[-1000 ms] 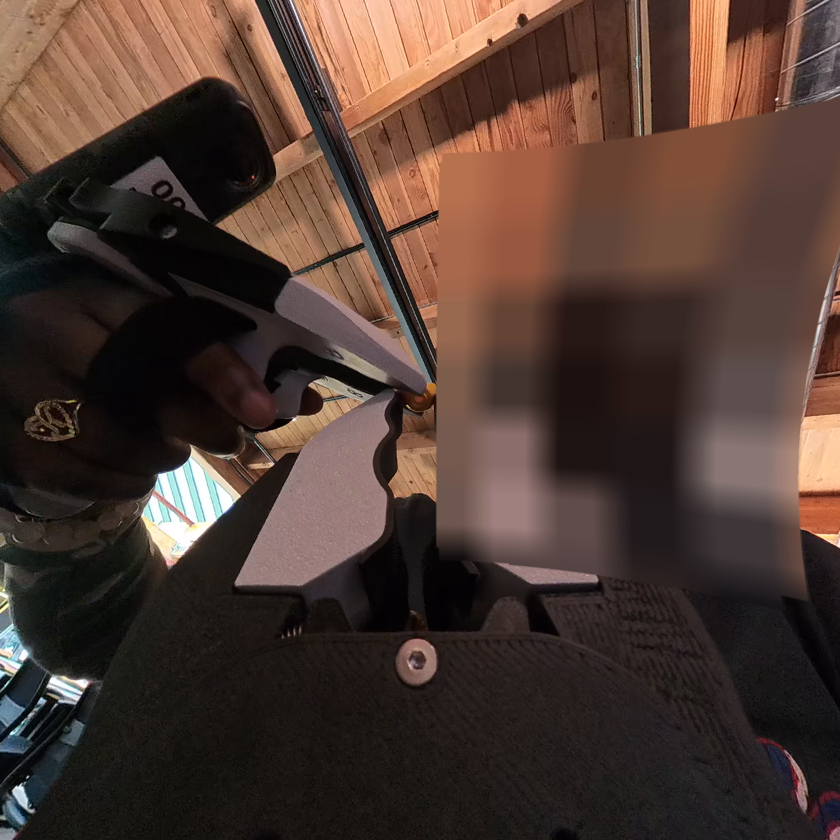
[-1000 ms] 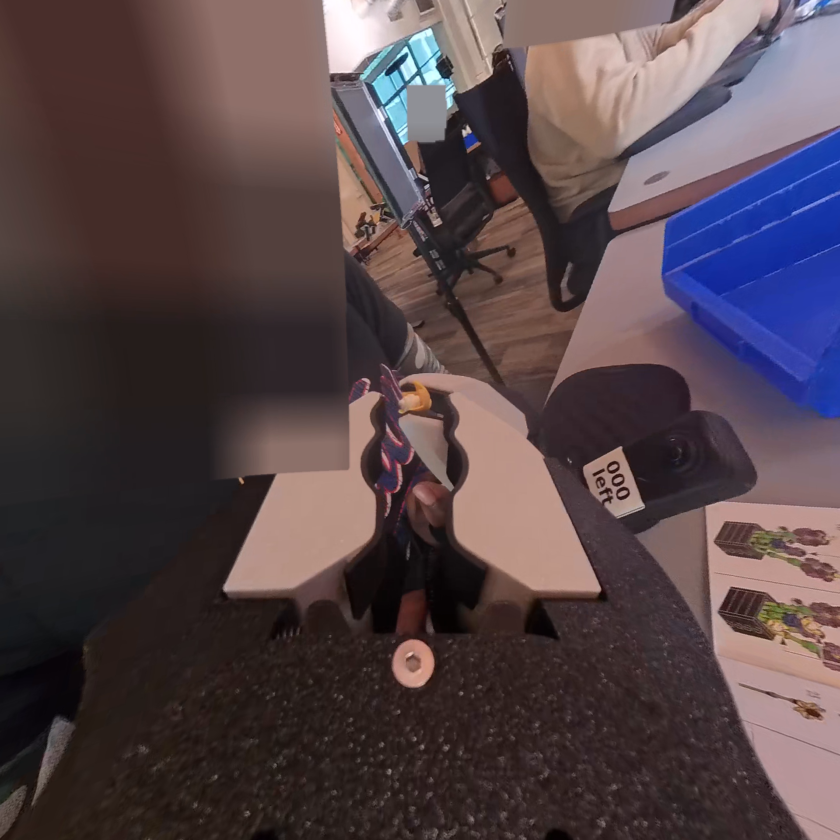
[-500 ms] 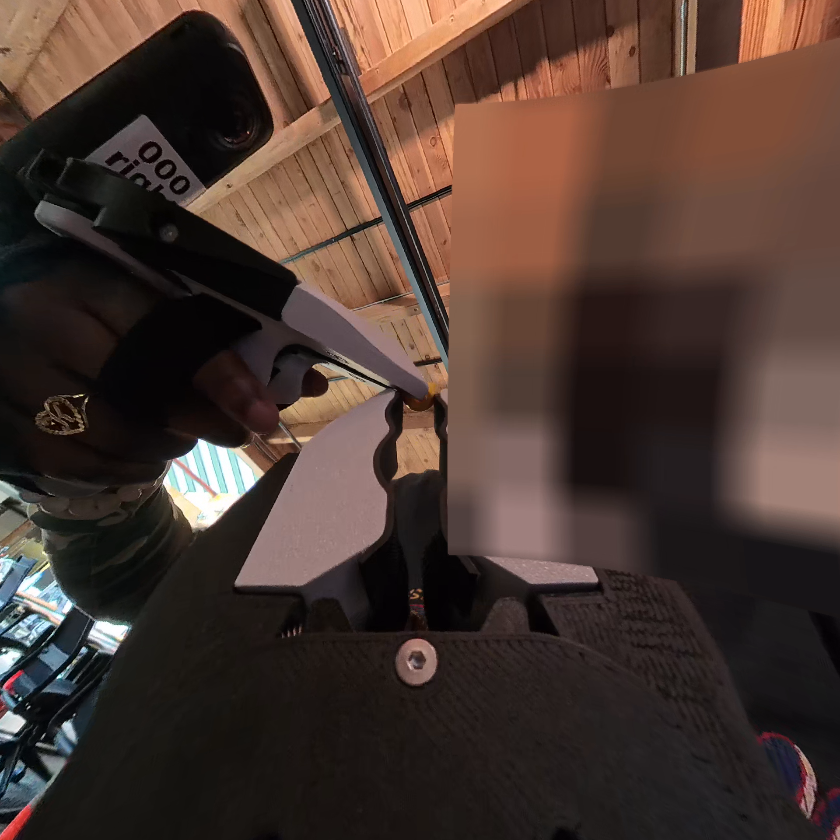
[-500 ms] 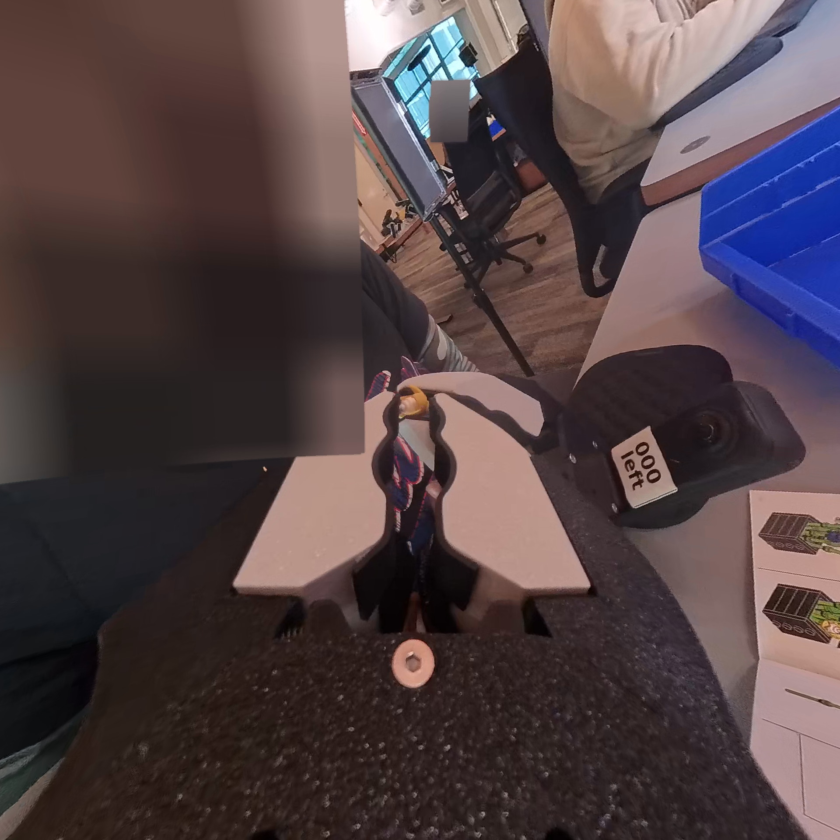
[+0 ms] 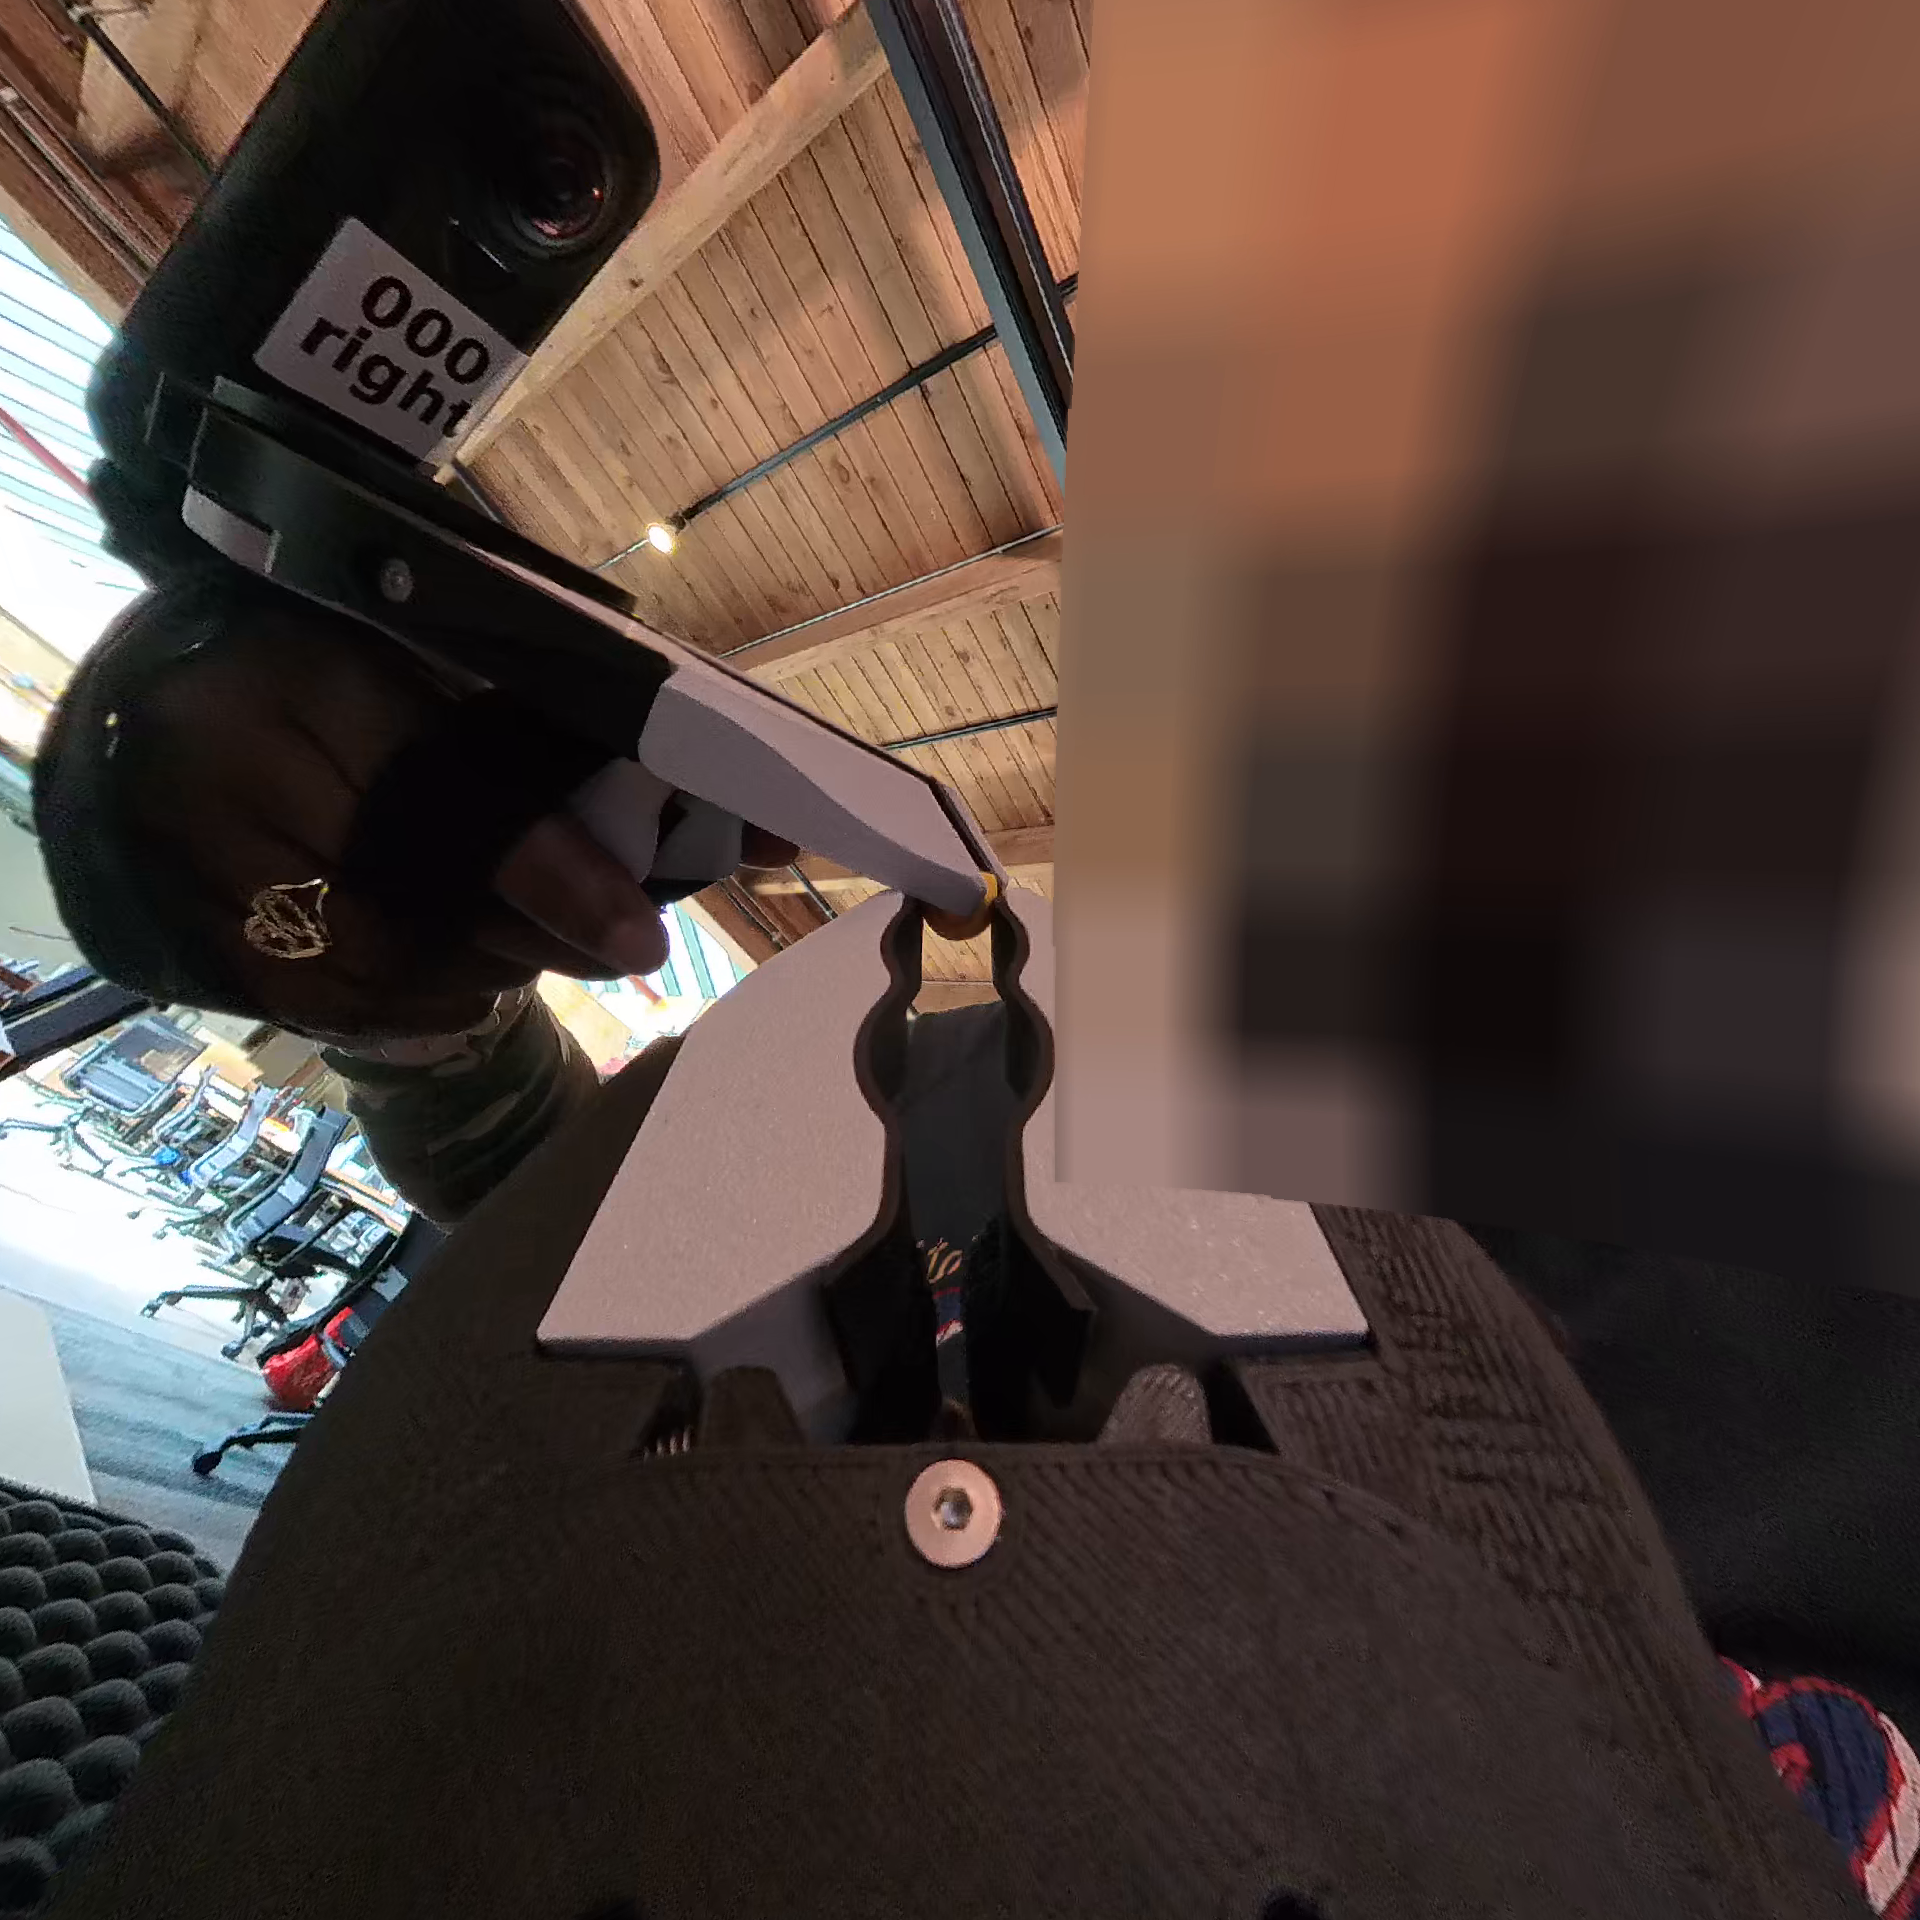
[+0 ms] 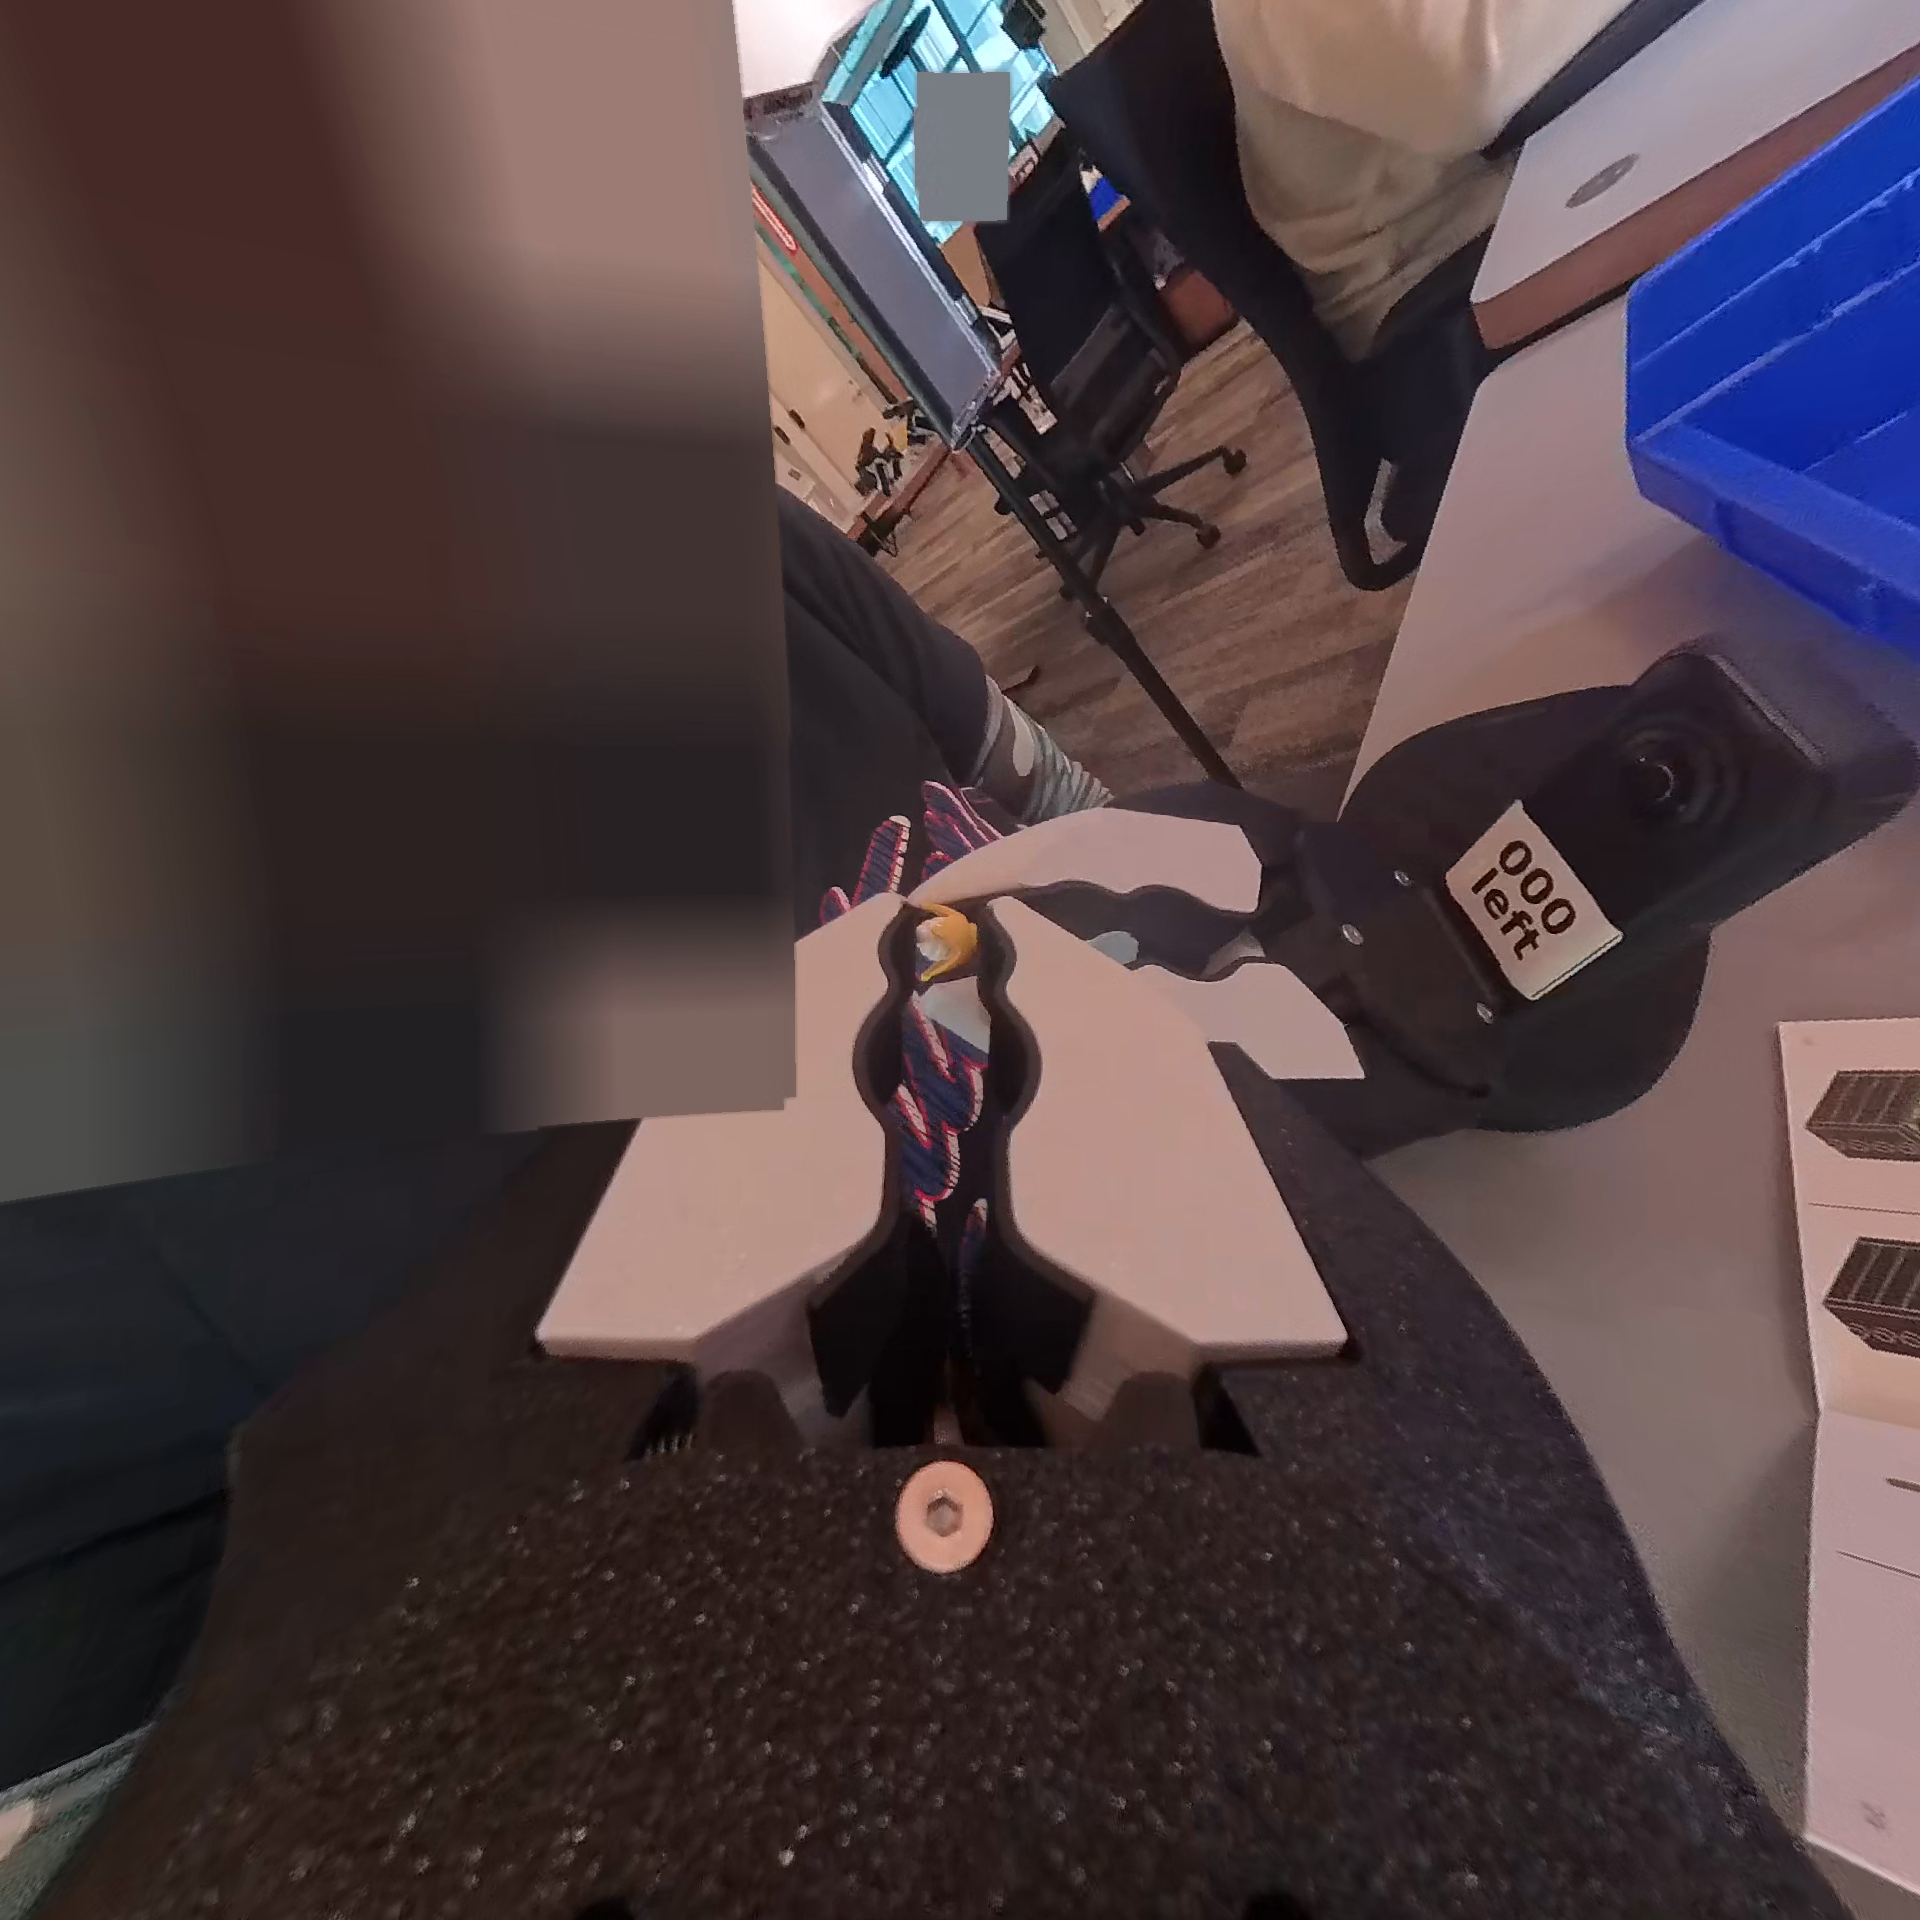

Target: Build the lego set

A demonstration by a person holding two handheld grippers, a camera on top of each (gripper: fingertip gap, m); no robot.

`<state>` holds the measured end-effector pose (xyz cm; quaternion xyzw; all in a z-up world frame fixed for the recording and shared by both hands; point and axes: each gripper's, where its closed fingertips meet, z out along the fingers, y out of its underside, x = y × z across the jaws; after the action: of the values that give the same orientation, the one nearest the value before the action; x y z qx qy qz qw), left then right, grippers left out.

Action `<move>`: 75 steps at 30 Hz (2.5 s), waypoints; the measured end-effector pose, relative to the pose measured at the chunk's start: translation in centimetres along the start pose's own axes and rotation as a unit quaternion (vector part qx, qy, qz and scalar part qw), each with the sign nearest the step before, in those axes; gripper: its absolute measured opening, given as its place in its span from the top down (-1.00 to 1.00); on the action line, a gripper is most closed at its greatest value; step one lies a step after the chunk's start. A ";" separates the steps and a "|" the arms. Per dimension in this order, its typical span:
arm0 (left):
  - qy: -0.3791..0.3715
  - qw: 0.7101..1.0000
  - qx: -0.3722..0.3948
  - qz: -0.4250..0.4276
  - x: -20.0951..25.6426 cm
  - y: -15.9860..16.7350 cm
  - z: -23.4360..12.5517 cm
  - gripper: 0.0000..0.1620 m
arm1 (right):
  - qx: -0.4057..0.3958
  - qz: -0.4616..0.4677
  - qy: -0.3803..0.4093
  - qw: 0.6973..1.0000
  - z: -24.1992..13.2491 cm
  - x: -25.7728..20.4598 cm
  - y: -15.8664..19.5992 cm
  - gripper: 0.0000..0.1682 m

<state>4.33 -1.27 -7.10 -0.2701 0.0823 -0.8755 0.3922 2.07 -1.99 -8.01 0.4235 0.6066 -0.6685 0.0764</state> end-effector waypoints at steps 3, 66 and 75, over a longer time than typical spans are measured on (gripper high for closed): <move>0.003 1.000 -0.003 0.002 0.1 0.1 0.0 0.84 | 0.007 -0.022 0.000 1.000 0.1 0.0 0.1 0.87; 0.026 0.987 0.157 0.034 2.6 -4.3 -3.5 0.84 | 0.079 -0.421 0.271 0.862 1.3 3.7 -2.5 0.62; 0.008 0.976 0.213 0.050 2.5 -5.4 -3.9 0.84 | 0.006 -0.636 0.517 0.573 1.4 4.3 -3.9 0.70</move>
<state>-2.61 0.31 -7.43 -0.1684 -0.0896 -0.8542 0.4837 -3.71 -0.49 -8.02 0.2028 0.6523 -0.2170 -0.6973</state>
